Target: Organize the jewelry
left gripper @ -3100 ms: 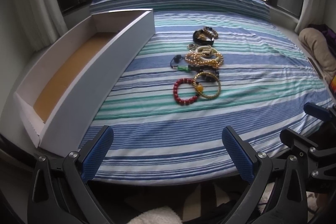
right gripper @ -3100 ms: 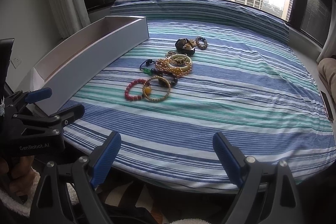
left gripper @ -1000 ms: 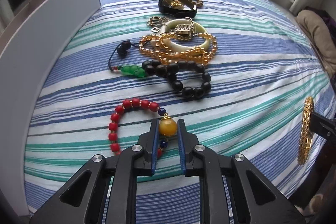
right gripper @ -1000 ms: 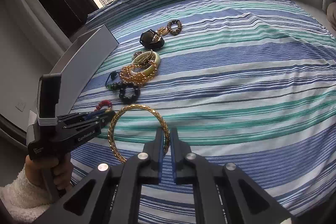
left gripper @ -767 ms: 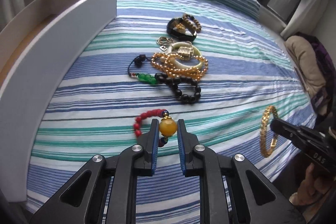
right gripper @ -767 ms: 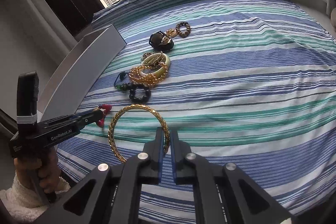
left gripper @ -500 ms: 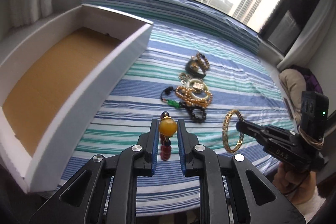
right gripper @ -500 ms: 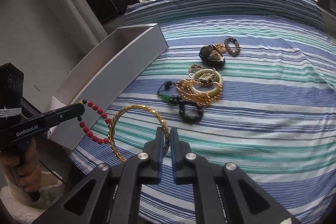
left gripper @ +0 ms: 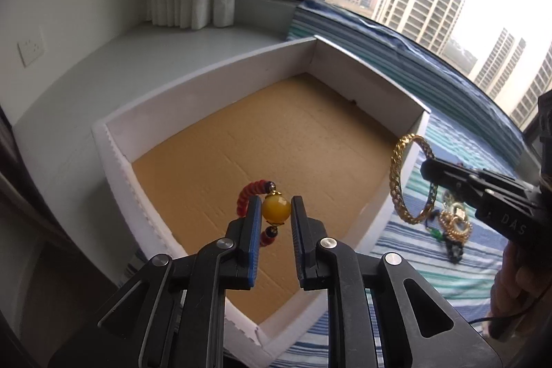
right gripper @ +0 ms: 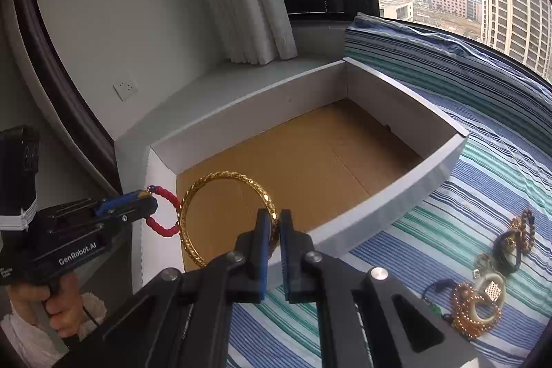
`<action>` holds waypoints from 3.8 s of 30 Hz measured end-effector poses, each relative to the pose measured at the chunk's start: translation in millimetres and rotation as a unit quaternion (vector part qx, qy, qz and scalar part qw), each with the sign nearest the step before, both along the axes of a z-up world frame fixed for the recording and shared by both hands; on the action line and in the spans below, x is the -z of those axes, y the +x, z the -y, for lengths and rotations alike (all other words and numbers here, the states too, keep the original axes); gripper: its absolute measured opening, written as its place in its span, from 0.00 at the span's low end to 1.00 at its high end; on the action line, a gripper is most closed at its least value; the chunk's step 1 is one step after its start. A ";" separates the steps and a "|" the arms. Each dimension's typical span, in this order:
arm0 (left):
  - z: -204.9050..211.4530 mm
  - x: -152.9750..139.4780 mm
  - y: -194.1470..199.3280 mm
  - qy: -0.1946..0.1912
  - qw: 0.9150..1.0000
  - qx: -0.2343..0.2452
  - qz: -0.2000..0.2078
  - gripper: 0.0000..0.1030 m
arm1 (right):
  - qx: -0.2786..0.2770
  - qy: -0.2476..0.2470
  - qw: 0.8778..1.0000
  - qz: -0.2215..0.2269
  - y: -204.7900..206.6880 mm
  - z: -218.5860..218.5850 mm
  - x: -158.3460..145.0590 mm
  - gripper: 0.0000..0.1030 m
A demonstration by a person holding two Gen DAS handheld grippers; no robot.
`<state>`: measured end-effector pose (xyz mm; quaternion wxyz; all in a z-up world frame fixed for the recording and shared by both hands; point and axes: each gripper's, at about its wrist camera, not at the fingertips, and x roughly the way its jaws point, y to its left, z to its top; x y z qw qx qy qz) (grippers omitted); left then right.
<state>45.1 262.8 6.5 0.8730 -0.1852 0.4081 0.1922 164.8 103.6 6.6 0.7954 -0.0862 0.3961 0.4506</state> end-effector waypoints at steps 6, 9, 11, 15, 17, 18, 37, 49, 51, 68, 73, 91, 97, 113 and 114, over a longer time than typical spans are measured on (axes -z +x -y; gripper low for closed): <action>-14.9 28.5 0.4 -0.011 1.000 -0.007 -0.028 0.15 | -0.012 -0.057 0.997 -0.043 23.0 -60.8 46.1 0.06; -15.5 37.4 4.8 -0.006 0.999 -0.003 -0.039 0.15 | -0.014 -0.079 0.996 -0.045 28.6 -72.3 62.8 0.06; -13.1 41.3 6.7 0.006 0.999 -0.005 -0.046 0.18 | -0.012 -0.086 0.995 -0.050 29.3 -74.1 69.7 0.10; -9.1 39.1 2.0 0.047 0.998 -0.030 -0.039 0.75 | 0.004 -0.094 0.995 -0.036 34.0 -71.4 72.0 0.40; -5.3 33.3 -2.1 0.065 0.997 -0.034 -0.027 0.77 | 0.013 -0.083 0.996 -0.030 33.5 -63.2 65.2 0.46; -3.0 30.1 -3.8 0.067 0.997 -0.032 -0.023 0.78 | 0.017 -0.077 0.997 -0.026 34.9 -59.7 61.6 0.46; 136.7 6.3 -3.4 0.048 0.994 0.091 0.041 0.96 | 0.175 -0.053 0.979 0.094 -23.3 152.5 2.4 0.75; 229.5 24.7 -1.8 0.003 0.978 0.208 0.014 0.97 | 0.261 -0.114 0.954 0.091 -76.7 278.4 51.4 0.75; 234.6 27.0 -2.8 0.004 0.977 0.214 0.011 0.97 | 0.265 -0.113 0.954 0.082 -87.4 291.6 58.7 0.75; 249.9 34.8 -11.1 0.008 0.972 0.233 -0.009 0.97 | 0.261 -0.067 0.962 0.038 -114.9 306.3 73.8 0.75; 256.3 30.5 -12.3 0.046 0.970 0.239 -0.007 0.97 | 0.261 -0.057 0.963 0.035 -115.4 305.5 73.0 0.75; 252.6 38.7 -9.7 0.033 0.971 0.236 -0.016 0.97 | 0.260 -0.069 0.963 0.030 -117.6 301.5 77.6 0.75; 249.7 43.2 -8.6 0.030 0.972 0.231 -0.025 0.97 | 0.260 -0.071 0.962 0.030 -117.5 300.7 77.5 0.75; 246.2 49.7 -6.4 0.027 0.973 0.224 -0.039 0.97 | 0.257 -0.072 0.963 0.026 -115.4 297.4 80.7 0.75; 246.1 49.7 -6.4 0.027 0.973 0.224 -0.039 0.97 | 0.257 -0.072 0.963 0.026 -115.2 297.2 80.6 0.75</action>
